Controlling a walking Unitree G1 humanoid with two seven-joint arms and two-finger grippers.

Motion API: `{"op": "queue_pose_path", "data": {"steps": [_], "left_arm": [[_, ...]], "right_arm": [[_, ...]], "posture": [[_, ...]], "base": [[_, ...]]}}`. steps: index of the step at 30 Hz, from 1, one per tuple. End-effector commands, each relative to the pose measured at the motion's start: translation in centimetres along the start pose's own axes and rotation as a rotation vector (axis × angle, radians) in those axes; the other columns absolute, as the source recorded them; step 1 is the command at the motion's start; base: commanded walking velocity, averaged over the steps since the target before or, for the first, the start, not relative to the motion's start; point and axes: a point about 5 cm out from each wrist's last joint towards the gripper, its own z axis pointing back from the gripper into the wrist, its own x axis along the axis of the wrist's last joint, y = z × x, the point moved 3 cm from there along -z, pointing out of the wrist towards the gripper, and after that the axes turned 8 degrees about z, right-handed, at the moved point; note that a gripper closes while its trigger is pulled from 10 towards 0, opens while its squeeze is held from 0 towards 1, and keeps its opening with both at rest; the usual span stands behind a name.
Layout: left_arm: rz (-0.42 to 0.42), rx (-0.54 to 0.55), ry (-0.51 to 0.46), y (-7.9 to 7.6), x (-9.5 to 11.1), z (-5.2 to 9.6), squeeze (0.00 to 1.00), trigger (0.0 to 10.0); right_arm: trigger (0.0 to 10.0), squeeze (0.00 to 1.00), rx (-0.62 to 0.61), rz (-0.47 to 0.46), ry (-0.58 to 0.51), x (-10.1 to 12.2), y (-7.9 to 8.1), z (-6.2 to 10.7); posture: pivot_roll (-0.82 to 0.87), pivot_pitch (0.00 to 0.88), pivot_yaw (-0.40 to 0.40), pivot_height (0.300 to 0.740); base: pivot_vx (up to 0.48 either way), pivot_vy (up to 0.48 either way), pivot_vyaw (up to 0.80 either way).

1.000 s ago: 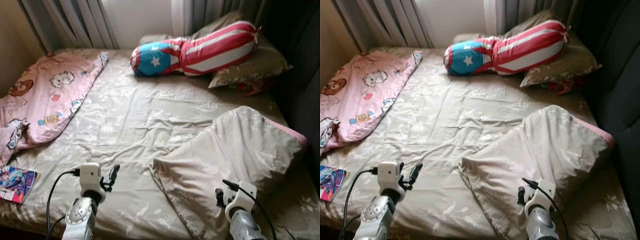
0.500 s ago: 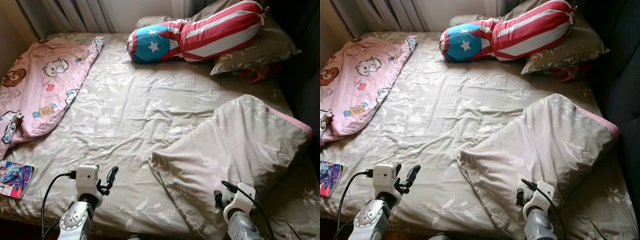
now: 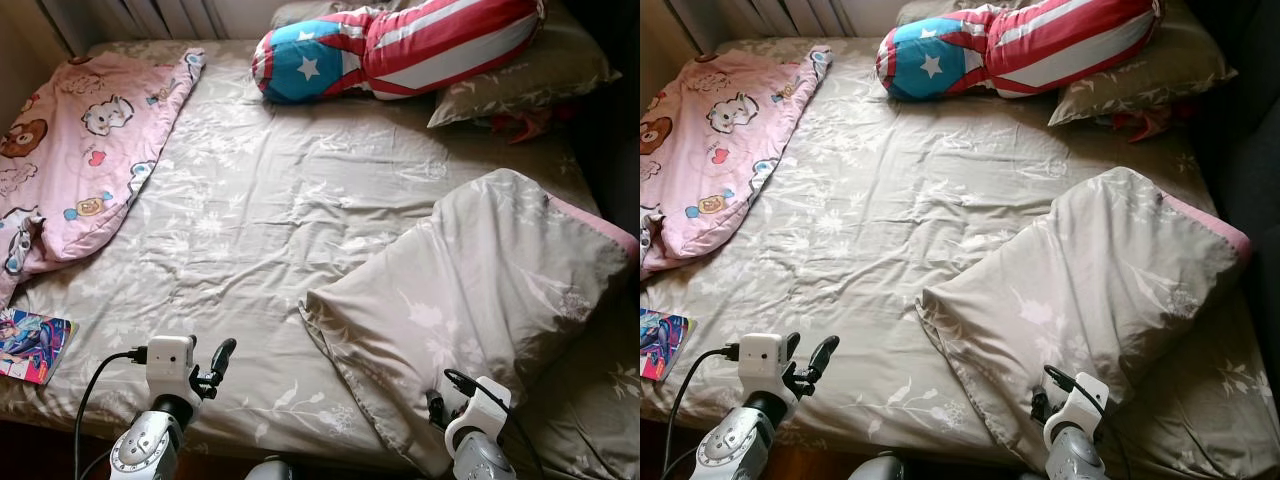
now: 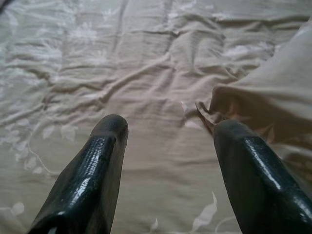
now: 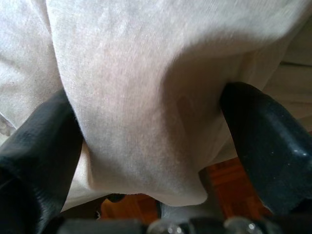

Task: Clean up the room

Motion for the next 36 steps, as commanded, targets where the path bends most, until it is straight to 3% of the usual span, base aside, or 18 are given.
{"op": "queue_pose_path", "data": {"steps": [1, 14, 19, 27, 28, 36], "left_arm": [[-0.021, 0.003, 0.022, 0.3, -0.2, 0.7, 0.0, 10.0], [-0.052, 0.005, 0.01, 0.4, 1.3, 2.1, 0.0, 10.0], [-0.041, 0.029, -0.018, 0.3, 1.8, 2.2, 0.0, 10.0], [-0.034, 0.035, -0.005, 0.1, 1.5, 2.8, 0.0, 10.0], [-0.034, 0.038, 0.0, 0.2, 1.5, 3.0, 0.0, 10.0], [-0.035, 0.049, 0.005, 0.4, 1.6, 3.3, 0.0, 10.0]], "right_arm": [[10.0, 0.0, -0.001, -0.025, 0.077, -2.4, -0.1, 0.4], [10.0, 0.0, 0.024, -0.037, -0.014, -0.2, 0.6, 0.1], [10.0, 0.0, 0.0, 0.022, -0.125, 2.6, 0.2, -0.2], [10.0, 0.0, 0.026, 0.035, -0.124, 2.5, 0.4, -0.1], [0.0, 0.0, 0.039, 0.038, -0.121, 2.3, 0.5, -0.1], [0.0, 0.0, 0.053, 0.07, -0.119, 1.7, 0.8, 0.0]], "posture": [[0.13, 0.299, 0.09, 0.74], [0.17, 0.345, 0.12, 0.74], [0.17, 0.352, 0.102, 0.74], [0.17, 0.36, 0.099, 0.74], [0.17, 0.363, 0.1, 0.74], [0.18, 0.365, 0.103, 0.74]], "base": [[0.0, 0.0, 0.0], [0.0, 0.0, 0.0], [0.0, 0.0, 0.0], [0.0, 0.0, 0.0], [0.0, 0.0, 0.0], [0.0, 0.0, 0.0]]}}
